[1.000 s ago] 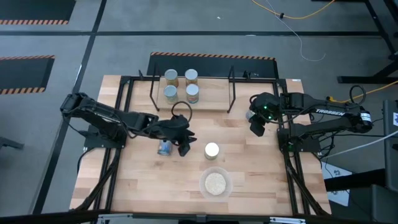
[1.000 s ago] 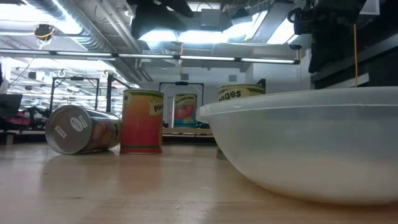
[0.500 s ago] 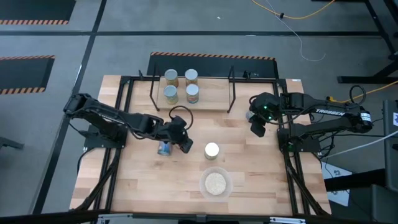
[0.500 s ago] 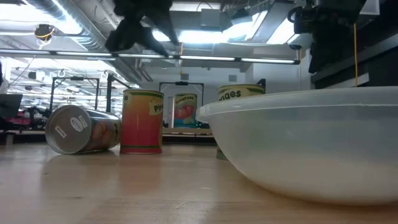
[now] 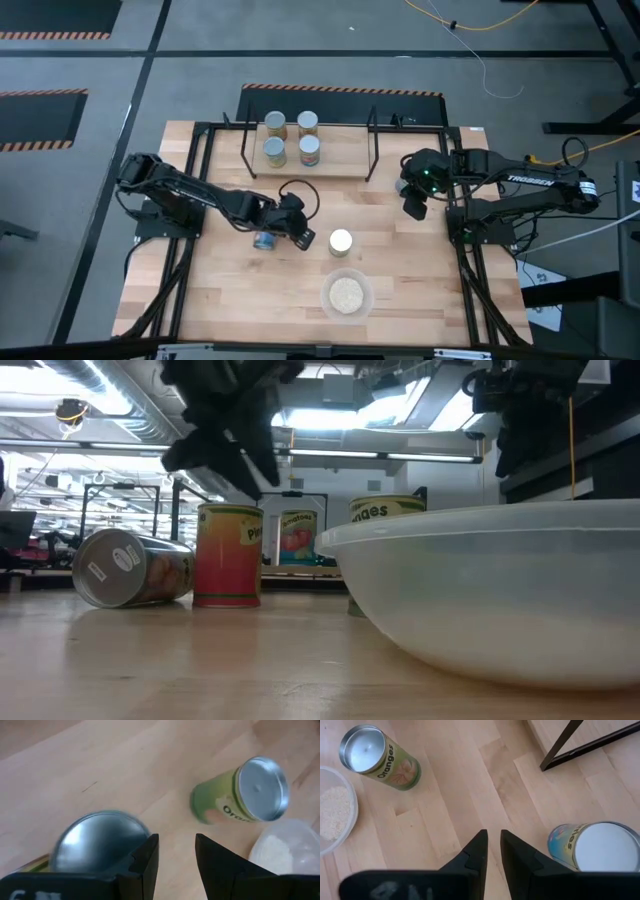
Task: Pick and place cans onto a shelf
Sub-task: Put the canned pineapple on the shelf
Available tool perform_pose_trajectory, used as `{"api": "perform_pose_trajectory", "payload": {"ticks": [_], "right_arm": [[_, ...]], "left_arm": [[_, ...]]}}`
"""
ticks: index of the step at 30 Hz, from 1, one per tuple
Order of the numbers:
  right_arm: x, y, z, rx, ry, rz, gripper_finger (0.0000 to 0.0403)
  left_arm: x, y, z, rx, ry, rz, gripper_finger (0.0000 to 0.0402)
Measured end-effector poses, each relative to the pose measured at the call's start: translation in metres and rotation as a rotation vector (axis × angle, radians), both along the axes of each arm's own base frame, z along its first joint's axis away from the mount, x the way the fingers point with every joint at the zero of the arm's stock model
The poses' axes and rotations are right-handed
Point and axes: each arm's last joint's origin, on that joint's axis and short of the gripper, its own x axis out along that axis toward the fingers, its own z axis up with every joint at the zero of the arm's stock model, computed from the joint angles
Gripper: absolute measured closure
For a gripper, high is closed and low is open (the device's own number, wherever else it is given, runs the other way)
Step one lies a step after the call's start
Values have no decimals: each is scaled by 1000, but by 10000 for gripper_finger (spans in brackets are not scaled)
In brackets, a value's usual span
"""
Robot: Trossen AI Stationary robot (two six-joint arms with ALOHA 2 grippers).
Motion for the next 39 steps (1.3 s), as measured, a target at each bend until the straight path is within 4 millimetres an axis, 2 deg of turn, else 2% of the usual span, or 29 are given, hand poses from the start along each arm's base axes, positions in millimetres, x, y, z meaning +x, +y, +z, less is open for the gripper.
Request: {"api": "perform_pose_trajectory", "payload": {"ticks": [17, 33, 39], "right_arm": [[0, 0, 0, 0, -5, -1, 345], [0, 0, 0, 0, -6, 0, 345], [0, 0, 0, 0, -6, 0, 345]], "left_arm": [[4, 1, -13, 44, 46, 23, 280], [1, 1, -15, 49, 93, 9, 280], [-1, 1, -16, 53, 110, 9, 306]]}}
